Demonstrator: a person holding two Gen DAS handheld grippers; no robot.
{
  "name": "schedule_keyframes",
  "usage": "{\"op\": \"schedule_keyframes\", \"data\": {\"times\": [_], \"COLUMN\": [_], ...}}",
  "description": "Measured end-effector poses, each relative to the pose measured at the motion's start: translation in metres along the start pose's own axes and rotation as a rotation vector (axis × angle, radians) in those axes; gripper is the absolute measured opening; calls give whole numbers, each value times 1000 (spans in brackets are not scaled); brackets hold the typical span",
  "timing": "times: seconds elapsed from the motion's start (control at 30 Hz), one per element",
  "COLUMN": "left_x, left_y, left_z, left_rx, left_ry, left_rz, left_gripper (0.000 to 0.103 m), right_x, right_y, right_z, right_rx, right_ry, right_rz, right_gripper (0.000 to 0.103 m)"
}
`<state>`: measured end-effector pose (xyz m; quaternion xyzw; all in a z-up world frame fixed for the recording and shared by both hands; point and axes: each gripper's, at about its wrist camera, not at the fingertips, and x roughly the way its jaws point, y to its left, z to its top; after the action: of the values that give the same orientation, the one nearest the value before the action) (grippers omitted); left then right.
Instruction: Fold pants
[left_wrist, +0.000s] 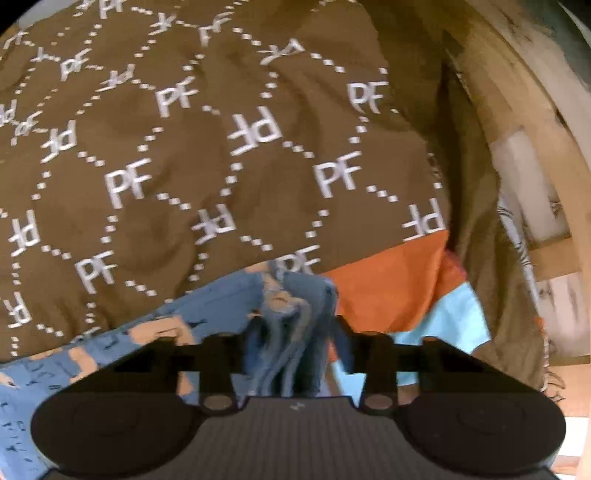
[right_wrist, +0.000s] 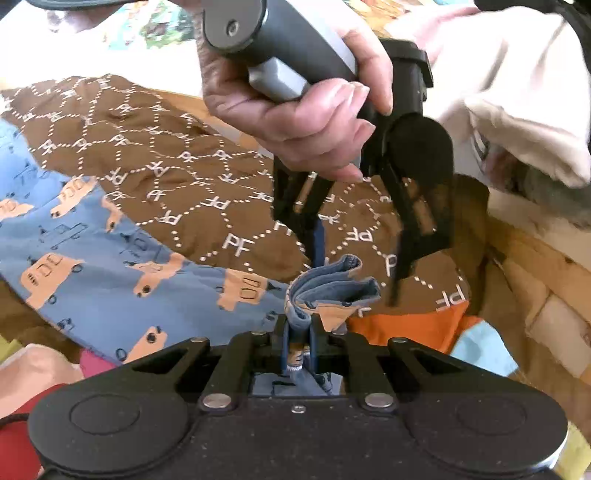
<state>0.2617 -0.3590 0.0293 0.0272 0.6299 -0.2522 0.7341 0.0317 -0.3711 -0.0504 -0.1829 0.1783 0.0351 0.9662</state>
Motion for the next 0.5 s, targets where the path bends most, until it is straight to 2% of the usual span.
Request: {"op": "schedule_keyframes", "data": {"times": [0.03,0.07,0.17,0.5], "left_x": [-2,-6,-21,-63], "left_y": [5,10,30,110], "left_z": [-3,-6,-17,-67], "left_rx": [-3,-5,-29,-122], "left_ry": [-10,-16,-42,-199], "left_rz": [-5,-17,-67,-283], "left_gripper": [37,30,23,17], "right_x": [-1,-3,-8,-28], "right_y": [2,5,14,54], "right_z": [0,1,3,21], "right_rx": [-12,-27,-62,-176], "right_ry": [-5,-10,-29,-112], "right_rz": [5,8,25,109], "right_gripper": [11,11,11,10]}}
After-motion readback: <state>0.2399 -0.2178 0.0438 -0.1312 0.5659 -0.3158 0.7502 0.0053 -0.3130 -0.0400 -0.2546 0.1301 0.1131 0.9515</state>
